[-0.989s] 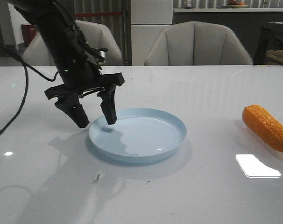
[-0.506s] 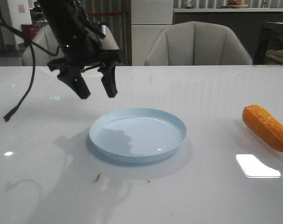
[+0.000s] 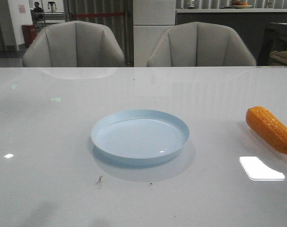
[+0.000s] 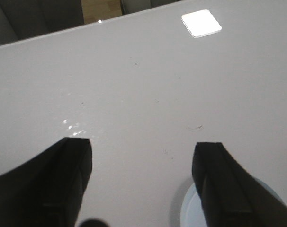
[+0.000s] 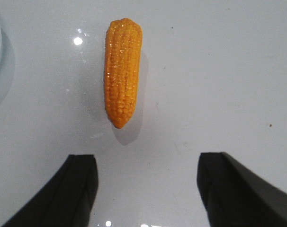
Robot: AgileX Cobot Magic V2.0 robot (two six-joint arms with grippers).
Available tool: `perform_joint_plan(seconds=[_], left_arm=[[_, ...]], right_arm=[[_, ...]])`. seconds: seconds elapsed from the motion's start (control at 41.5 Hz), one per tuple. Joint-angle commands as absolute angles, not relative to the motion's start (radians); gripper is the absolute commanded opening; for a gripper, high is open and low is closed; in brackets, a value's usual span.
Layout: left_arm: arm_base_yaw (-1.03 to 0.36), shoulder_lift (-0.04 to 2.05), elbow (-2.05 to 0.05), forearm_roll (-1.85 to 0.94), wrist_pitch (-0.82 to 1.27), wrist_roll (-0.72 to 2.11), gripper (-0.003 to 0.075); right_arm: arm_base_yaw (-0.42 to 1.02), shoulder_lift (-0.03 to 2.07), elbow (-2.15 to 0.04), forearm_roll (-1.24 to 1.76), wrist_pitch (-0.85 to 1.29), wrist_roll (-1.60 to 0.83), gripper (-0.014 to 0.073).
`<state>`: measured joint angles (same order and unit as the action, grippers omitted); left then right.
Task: Place corn on plate with both arms
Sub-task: 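Lift the left gripper away from the plate and retract it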
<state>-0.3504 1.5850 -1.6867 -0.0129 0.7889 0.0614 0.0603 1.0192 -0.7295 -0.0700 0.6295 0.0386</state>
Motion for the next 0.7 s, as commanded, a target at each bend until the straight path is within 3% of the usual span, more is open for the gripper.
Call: perform_joint_plan(seconds=[0.0, 0.386, 0.675], left_arm=[[-0.301, 1.403, -1.520, 0.000, 0.646, 0.052, 0.0505], [-0.077, 0.817, -0.807, 0.000, 0.393, 0.052, 0.0505], [-0.079, 0.553, -0.576, -0.019, 0.392, 0.052, 0.0505]], right_arm=[[0.055, 1.009, -0.765, -0.079, 0.585, 0.031, 0.0551], [0.055, 1.009, -0.765, -0.079, 0.585, 0.031, 0.0551], [0.055, 1.034, -0.779, -0.026, 0.596, 0.031, 0.0551]])
